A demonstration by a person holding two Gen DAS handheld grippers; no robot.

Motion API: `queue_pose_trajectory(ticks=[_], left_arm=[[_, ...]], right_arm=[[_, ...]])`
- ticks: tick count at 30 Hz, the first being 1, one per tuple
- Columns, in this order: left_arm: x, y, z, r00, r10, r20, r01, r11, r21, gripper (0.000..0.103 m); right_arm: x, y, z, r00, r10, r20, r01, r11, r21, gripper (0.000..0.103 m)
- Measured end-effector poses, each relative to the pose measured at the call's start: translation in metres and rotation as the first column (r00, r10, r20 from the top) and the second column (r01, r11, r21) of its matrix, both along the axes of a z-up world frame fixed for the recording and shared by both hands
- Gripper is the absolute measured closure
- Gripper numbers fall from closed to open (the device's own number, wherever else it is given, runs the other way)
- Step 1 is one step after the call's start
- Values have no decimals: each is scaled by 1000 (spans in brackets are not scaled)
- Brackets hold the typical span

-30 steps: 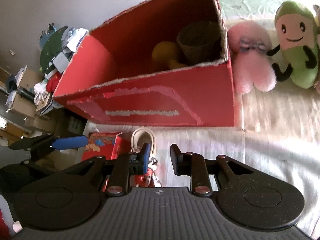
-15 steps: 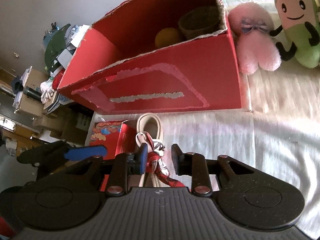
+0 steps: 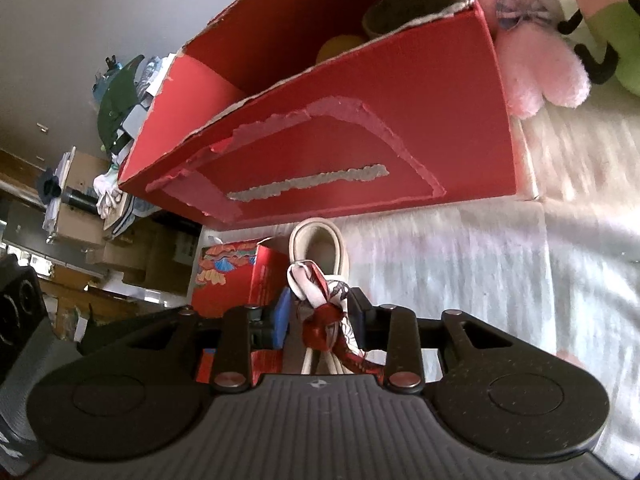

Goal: Organize objects
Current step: 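Close the right gripper on the shoe's ribbon and strap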

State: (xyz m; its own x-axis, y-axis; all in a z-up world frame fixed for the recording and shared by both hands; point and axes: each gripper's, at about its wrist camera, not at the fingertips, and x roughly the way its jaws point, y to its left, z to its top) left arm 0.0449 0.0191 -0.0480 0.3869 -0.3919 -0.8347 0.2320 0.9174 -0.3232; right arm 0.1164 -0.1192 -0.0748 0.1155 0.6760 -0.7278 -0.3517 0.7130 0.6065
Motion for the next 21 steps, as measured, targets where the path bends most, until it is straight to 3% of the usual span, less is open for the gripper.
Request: queue_pose_trajectory(ticks=[11, 21], left_arm=[[7, 2, -15, 998, 14, -54, -15, 1000, -17, 24], [6, -11, -15, 999, -1, -35, 4, 997, 75, 29]], right_arm=[[9, 1, -8, 999, -4, -41, 4, 1000, -10, 62], [9, 17, -5, 996, 90, -9, -90, 994, -56, 63]])
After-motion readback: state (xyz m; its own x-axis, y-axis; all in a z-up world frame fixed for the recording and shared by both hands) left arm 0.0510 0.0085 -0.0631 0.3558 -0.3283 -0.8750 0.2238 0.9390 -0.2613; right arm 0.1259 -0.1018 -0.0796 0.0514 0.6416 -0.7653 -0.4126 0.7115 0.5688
